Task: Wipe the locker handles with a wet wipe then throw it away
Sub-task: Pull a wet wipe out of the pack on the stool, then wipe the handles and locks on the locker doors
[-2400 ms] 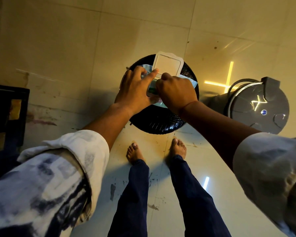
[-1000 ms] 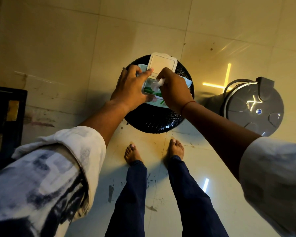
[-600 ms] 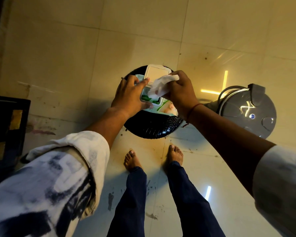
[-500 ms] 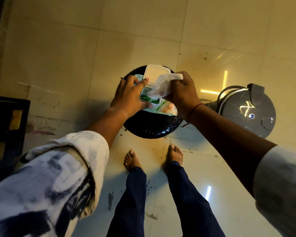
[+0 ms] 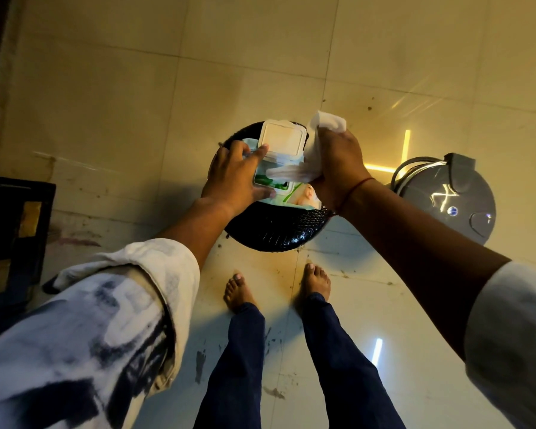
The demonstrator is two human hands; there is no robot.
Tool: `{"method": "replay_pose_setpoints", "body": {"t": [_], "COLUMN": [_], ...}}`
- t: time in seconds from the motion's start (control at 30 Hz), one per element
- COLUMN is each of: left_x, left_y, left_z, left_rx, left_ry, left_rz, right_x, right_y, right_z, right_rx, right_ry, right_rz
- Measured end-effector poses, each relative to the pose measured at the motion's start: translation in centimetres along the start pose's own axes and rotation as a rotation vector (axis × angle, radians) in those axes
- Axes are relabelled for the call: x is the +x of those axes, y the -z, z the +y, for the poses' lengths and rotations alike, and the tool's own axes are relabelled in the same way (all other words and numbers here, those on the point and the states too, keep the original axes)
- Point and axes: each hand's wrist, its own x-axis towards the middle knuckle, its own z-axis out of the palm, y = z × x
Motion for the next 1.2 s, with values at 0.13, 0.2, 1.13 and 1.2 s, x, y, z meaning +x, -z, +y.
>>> {"method": "replay_pose_setpoints", "body": {"t": [0.13,0.2,1.13,1.2], "left_x": [-0.1,-0.1,-31.8,-36.3], "left_y": [-0.1,0.1,30.4,31.9], "left_z": [0.2,0.5,3.6,3.6], "left_rx": [0.011,0.03,-1.256,-1.259], "left_ry": [0.003,0.014,0.167,0.193], "left_rz": [0.012,0.006,0.441,0.599], "right_x": [-0.2,-0.5,-27.4,-31.1], "right_y": [-0.5,-0.6,-15.9,-17.3], "right_z": [-0.4,-1.0,-11.7,-12.5], "right_rx": [0.103,0.083,-0.472,-0.545], "right_ry": [-0.093,-0.151,0.225,0.098], "right_rz": [-0.055,-0.079,-0.708,-0.911]}}
